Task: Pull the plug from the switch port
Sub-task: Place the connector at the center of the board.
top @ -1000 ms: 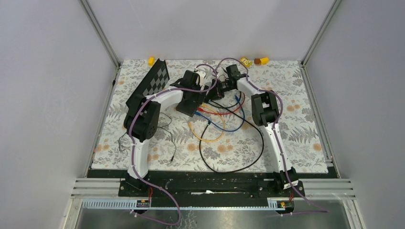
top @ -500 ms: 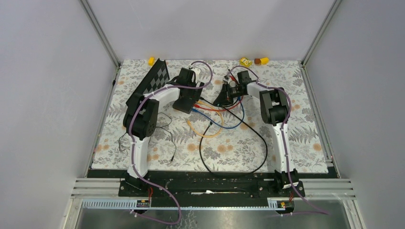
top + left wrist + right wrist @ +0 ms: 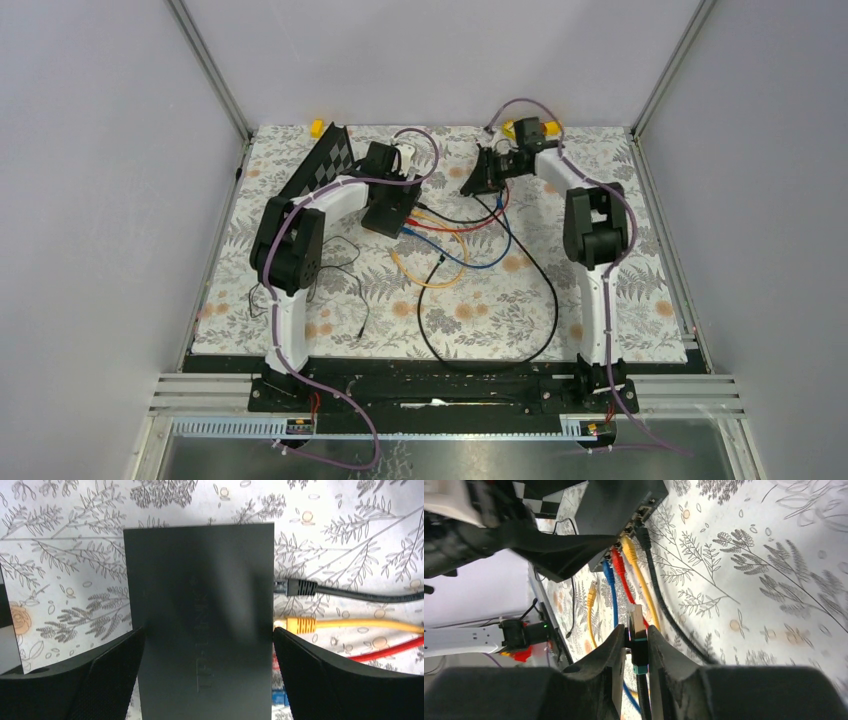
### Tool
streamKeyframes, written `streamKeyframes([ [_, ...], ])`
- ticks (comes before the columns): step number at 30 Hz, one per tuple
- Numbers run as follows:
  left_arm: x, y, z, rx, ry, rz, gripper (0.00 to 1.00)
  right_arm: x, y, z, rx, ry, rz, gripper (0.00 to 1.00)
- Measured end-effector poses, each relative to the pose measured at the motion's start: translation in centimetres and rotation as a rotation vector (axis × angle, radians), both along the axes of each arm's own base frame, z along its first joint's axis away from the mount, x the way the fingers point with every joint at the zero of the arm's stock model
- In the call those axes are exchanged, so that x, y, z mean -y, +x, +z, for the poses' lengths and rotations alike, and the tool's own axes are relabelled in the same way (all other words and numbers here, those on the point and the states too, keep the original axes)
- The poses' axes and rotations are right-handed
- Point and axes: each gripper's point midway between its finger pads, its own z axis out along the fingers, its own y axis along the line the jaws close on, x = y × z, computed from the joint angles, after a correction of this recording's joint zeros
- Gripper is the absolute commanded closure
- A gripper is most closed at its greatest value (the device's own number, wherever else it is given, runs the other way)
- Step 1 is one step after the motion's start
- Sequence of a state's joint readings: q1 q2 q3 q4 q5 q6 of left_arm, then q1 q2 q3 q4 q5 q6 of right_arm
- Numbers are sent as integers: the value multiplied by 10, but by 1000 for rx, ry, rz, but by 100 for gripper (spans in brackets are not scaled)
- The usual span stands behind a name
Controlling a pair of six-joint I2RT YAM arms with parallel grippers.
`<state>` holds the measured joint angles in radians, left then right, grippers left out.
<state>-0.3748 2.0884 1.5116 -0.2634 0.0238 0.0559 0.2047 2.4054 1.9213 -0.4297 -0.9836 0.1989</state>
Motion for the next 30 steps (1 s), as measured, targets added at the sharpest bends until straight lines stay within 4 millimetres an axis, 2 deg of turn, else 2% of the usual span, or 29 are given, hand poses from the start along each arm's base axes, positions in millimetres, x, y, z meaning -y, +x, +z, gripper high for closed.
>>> streamKeyframes([
  [3, -3, -8, 1, -27, 7, -9, 1, 21, 2, 36, 107, -53, -8, 98],
  [8, -9, -20, 13, -39, 16, -23, 1, 67, -11, 99, 299, -220, -21, 100],
  [10, -10, -22, 19, -31, 15, -24, 1, 92, -22, 122, 381, -325, -33, 100],
  [13, -12, -25, 32, -11, 13, -29, 1, 131, -41, 147, 484, -520, -60, 100],
  [17, -13, -26, 51, 25, 6, -35, 1, 186, -54, 176, 597, -786, -106, 100],
  [20, -14, -28, 58, 37, 2, -35, 1, 232, -54, 193, 644, -981, -140, 100],
  [24, -15, -32, 54, 26, 5, -35, 1, 290, -47, 223, 678, -1244, -180, 100],
  [27, -16, -36, 49, 14, 9, -35, 1, 321, -40, 255, 723, -1412, -214, 100],
  [30, -17, -37, 48, 9, 11, -35, 1, 338, -33, 281, 771, -1529, -230, 100],
])
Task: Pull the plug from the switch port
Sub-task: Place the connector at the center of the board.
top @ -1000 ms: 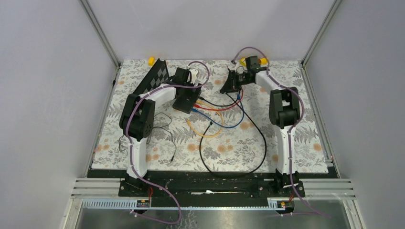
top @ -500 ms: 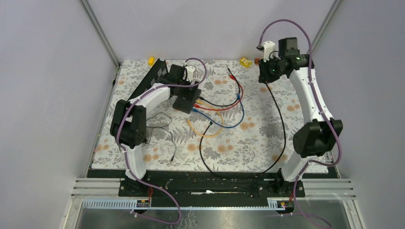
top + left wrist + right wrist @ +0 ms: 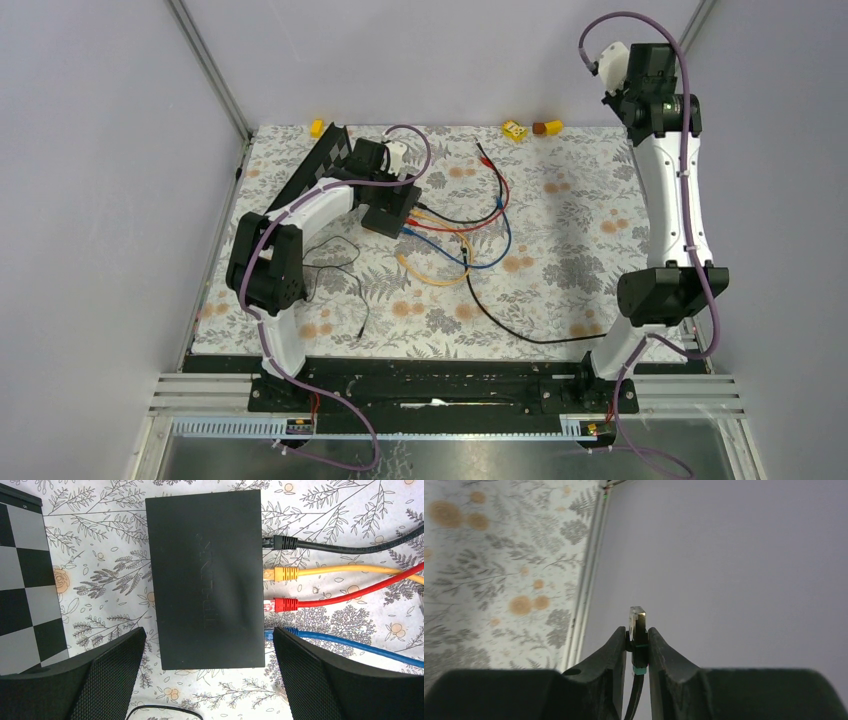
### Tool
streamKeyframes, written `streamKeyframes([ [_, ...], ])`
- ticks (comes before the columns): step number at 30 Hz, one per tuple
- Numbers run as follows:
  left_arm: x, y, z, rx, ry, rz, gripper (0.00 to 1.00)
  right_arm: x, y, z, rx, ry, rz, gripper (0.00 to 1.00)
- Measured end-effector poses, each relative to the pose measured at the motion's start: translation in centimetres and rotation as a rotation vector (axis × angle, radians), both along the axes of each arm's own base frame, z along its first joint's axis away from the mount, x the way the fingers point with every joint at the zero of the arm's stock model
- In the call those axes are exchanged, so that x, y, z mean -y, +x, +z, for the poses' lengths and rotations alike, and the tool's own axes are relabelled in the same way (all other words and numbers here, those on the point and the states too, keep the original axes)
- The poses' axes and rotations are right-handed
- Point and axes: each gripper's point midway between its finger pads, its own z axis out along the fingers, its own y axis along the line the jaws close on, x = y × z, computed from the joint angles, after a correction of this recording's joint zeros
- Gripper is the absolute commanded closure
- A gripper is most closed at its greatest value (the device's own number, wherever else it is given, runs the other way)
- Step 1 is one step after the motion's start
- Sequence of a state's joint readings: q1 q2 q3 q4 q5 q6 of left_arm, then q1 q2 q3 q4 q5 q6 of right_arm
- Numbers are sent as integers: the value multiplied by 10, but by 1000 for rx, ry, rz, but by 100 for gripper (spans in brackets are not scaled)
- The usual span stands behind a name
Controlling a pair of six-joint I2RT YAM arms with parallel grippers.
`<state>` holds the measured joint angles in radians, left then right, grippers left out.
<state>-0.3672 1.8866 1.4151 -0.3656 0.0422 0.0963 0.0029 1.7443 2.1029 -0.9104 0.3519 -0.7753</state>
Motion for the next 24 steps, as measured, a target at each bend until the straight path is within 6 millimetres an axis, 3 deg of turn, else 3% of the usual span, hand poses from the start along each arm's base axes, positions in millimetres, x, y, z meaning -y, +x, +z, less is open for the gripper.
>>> streamKeyframes([
  [4, 0, -1, -1, -2, 1, 0, 1, 7, 15, 18, 42, -69, 9, 100],
  [6, 0, 0, -1, -1, 1, 0, 1, 10, 28, 16, 39, -97, 11, 98],
  [8, 0, -1, -1, -2, 1, 1, 1, 10, 42, 1, 10, -113, 24, 97],
  [11, 0, 0, -1, -1, 1, 1, 1, 4, 68, -44, -72, -91, 71, 95],
  [16, 0, 0, -1, -1, 1, 1, 1, -23, 109, -150, -242, 35, 183, 94],
  [19, -1, 0, -1, 0, 4, 3, 1, -38, 124, -209, -324, 126, 222, 90],
  [22, -1, 0, -1, 0, 4, 3, 1, -50, 134, -252, -373, 202, 236, 81],
  [24, -1, 0, -1, 0, 4, 3, 1, -55, 138, -269, -388, 238, 236, 71],
])
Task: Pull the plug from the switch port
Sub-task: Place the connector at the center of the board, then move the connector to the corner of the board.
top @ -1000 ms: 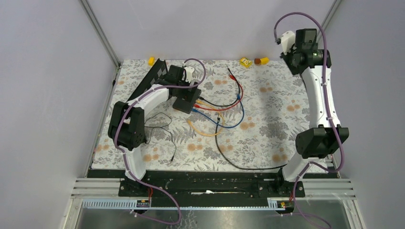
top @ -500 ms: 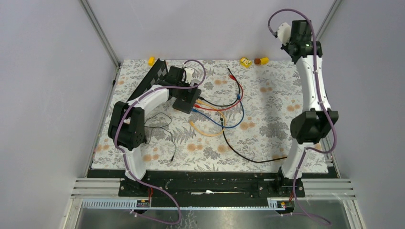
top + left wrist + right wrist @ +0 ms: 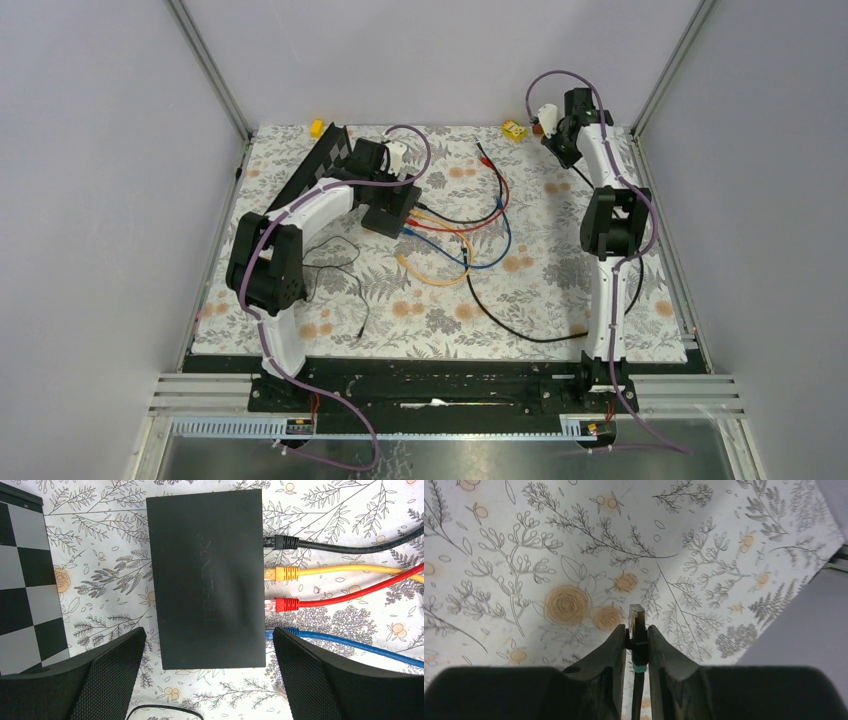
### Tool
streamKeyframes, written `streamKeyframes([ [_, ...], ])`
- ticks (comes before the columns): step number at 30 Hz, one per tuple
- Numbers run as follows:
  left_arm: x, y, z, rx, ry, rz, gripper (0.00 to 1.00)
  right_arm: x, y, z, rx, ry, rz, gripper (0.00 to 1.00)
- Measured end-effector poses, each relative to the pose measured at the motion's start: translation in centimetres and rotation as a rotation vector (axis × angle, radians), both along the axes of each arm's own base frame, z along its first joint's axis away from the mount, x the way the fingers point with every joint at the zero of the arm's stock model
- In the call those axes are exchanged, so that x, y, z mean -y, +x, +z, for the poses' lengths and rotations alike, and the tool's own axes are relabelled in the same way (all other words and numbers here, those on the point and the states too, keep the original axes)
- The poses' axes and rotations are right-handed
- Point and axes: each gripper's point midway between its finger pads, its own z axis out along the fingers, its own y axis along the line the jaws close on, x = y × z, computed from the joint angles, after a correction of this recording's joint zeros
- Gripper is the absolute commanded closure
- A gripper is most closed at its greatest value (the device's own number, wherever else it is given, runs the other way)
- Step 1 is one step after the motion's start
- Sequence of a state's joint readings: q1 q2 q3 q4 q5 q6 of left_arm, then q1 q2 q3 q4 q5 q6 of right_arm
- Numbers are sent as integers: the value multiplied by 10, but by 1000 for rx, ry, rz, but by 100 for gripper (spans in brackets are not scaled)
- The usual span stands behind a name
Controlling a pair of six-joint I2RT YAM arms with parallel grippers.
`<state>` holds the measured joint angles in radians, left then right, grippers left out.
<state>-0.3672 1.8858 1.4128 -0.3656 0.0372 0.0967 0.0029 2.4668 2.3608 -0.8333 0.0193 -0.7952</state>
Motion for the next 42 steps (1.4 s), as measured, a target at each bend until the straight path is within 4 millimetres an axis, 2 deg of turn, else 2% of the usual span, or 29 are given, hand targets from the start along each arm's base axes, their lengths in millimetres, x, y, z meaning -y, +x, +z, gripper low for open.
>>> streamKeyframes([
  [1, 0, 0, 0, 0, 0, 0, 1, -3, 2, -7, -7, 18, -5, 65],
  [3, 0, 0, 0, 0, 1, 1, 1, -7, 2, -13, -14, 47, -19, 36],
  [4, -1, 0, 0, 0, 2, 2, 1, -9, 1, -14, -17, 64, -27, 27],
  [6, -1, 0, 0, 1, 5, 5, 1, -15, 2, -11, -9, 102, -39, 20],
  [7, -1, 0, 0, 2, 5, 5, 1, -18, 1, -9, -5, 123, -41, 13],
  [9, -2, 1, 0, 2, 8, 7, 1, -25, -8, -4, -12, 166, -43, 3],
  [13, -3, 1, 0, 4, 10, 12, 1, -44, -44, 21, -31, 269, -26, 1],
  [14, -4, 2, 0, 4, 10, 14, 1, -51, -58, 30, -35, 304, -17, 1],
  [18, -10, 2, 5, 13, 8, 26, 1, -80, -129, 66, -30, 423, 50, 1],
  [21, -15, 3, 15, 35, 5, 30, 1, -116, -185, 75, -35, 475, 143, 1],
  [22, -16, 3, 19, 44, 3, 30, 1, -136, -210, 70, -53, 491, 201, 1],
  [23, -17, 4, 23, 54, 2, 30, 1, -150, -227, 64, -74, 501, 240, 1],
  [25, -18, 4, 27, 64, 3, 27, 1, -180, -267, 43, -145, 520, 335, 1],
  [27, -20, 5, 29, 72, 9, 23, 1, -194, -302, 17, -231, 515, 388, 1],
  [31, -22, 6, 30, 77, 20, 16, 1, -200, -350, -22, -363, 486, 431, 1],
  [34, -22, 6, 31, 81, 24, 14, 1, -205, -366, -33, -410, 470, 459, 1],
  [42, -29, 5, 29, 90, 47, 33, 1, -223, -380, -55, -460, 393, 541, 1],
])
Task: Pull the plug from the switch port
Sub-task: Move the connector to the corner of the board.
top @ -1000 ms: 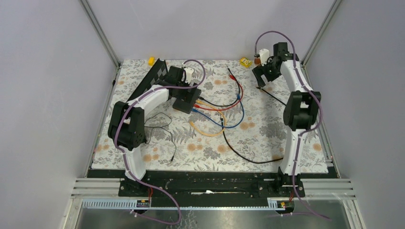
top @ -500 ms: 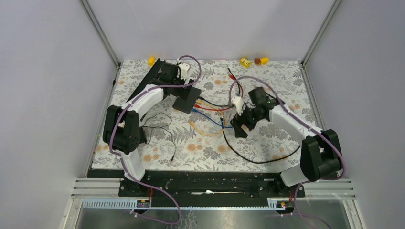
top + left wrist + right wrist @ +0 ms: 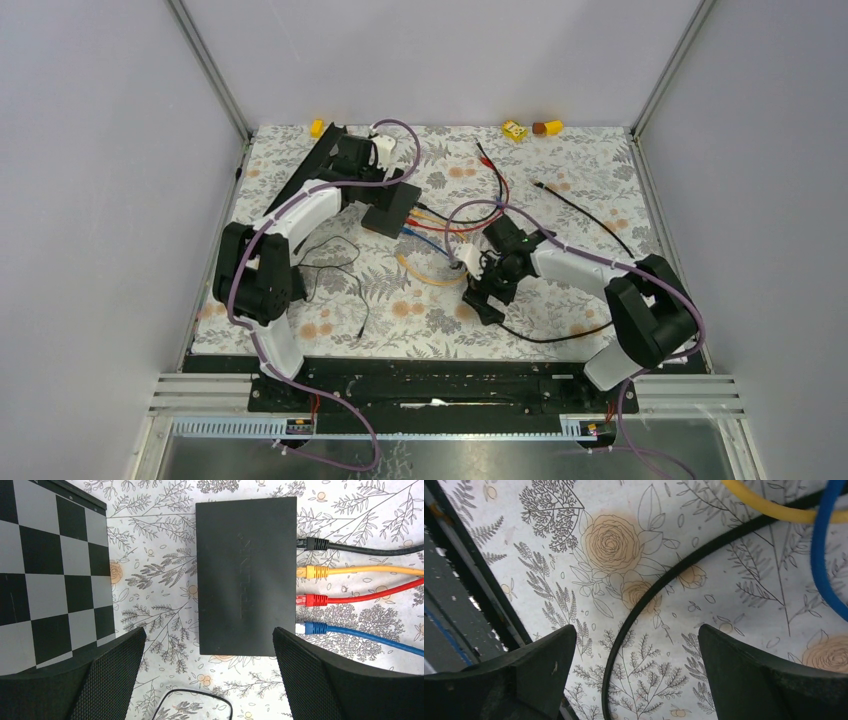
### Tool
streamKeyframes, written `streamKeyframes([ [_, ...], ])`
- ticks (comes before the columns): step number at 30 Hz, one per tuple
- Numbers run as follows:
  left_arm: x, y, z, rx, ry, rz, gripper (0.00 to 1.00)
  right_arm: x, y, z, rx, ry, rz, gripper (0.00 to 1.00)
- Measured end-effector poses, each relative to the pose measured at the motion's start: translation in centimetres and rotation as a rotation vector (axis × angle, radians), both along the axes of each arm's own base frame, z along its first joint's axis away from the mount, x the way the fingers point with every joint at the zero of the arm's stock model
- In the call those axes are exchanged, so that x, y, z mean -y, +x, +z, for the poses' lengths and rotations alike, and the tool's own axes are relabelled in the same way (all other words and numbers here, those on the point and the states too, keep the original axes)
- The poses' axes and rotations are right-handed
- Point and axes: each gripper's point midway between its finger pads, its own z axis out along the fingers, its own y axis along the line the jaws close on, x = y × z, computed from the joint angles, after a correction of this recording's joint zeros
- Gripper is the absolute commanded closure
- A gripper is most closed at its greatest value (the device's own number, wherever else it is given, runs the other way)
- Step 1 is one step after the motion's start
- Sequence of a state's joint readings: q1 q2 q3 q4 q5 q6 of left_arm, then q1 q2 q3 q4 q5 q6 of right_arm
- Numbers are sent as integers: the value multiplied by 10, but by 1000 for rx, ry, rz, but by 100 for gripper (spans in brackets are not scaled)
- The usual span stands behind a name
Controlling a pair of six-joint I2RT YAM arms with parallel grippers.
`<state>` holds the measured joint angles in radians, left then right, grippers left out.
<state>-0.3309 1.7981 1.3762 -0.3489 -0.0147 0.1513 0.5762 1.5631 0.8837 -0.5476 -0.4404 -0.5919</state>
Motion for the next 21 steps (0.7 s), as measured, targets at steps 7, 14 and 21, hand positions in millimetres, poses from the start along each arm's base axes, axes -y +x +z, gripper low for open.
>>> streamKeyframes([
  [7, -2, -2, -2, -2, 7, 3, 1, -3, -1, -14, 91, -111, 67, 1],
  [14, -2, -2, -3, -1, 7, 2, 1, 3, 9, -19, 159, -189, 54, 1],
  [21, -4, -7, -11, -19, 14, 0, 1, 18, 16, -21, 225, -246, 33, 88],
])
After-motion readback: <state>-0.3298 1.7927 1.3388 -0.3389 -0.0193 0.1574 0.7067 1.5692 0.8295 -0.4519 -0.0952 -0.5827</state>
